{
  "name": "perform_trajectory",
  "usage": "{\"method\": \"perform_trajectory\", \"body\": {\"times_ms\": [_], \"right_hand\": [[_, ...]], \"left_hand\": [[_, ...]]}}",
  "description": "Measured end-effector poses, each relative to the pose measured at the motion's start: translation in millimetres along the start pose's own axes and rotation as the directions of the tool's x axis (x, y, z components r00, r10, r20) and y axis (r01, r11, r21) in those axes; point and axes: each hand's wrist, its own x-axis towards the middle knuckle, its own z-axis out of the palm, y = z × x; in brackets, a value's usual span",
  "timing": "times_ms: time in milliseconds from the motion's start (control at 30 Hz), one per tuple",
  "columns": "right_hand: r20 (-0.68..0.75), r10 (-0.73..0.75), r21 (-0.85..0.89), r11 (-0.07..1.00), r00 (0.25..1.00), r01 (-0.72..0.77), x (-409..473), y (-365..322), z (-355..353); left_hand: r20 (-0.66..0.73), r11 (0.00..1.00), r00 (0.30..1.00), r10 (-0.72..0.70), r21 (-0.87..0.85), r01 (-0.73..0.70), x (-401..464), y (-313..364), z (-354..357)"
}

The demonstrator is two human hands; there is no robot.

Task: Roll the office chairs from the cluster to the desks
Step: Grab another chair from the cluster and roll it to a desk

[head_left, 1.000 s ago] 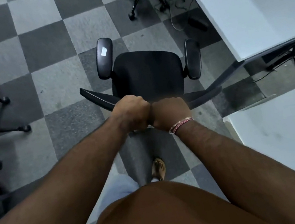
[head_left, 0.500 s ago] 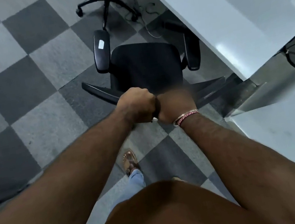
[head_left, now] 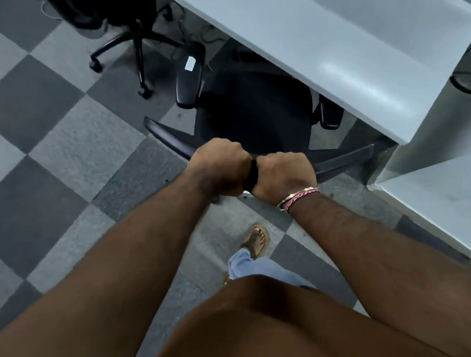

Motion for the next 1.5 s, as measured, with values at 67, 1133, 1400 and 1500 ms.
{"method": "perform_trajectory", "body": {"times_ms": [67, 1133, 1400, 1500], "right_hand": [[0.006, 0.044, 0.016, 0.999, 0.999, -0.044, 15.5, -0.1, 1.2], [0.105, 0.466, 0.000, 0.883, 0.879, -0.468, 199.5, 79.3, -5.4], [0.108, 0.418, 0.015, 0.907, 0.902, -0.421, 199.1, 93.0, 2.3], [0.104, 0.406, 0.027, 0.911, 0.908, -0.411, 199.3, 95.9, -0.5]], "left_hand": [[-0.021, 0.999, 0.999, 0.029, 0.031, -0.028, 14.4, -15.8, -3.9], [-0.118, 0.834, 0.844, 0.524, 0.272, -0.480, 231.7, -134.1, -108.5], [-0.067, 0.808, 0.831, 0.552, 0.287, -0.514, 246.5, -128.9, -111.3], [-0.064, 0.812, 0.836, 0.545, 0.290, -0.507, 246.6, -127.7, -113.4]]}}
